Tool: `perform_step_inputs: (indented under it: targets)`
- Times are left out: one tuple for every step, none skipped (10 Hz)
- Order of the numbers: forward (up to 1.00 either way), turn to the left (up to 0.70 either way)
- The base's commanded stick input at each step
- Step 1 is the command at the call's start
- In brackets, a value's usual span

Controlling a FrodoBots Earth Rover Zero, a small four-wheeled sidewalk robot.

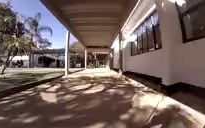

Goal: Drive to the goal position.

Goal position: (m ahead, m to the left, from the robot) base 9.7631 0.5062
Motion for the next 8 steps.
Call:
perform_step_inputs:
  targets:
    - [1.00, 0.01]
    - [1.00, 0.01]
    - [1.00, 0.01]
    - [1.00, 0.01]
    - [1.00, 0.01]
    - [1.00, 0.01]
    - [1.00, 0.01]
    - [1.00, 0.01]
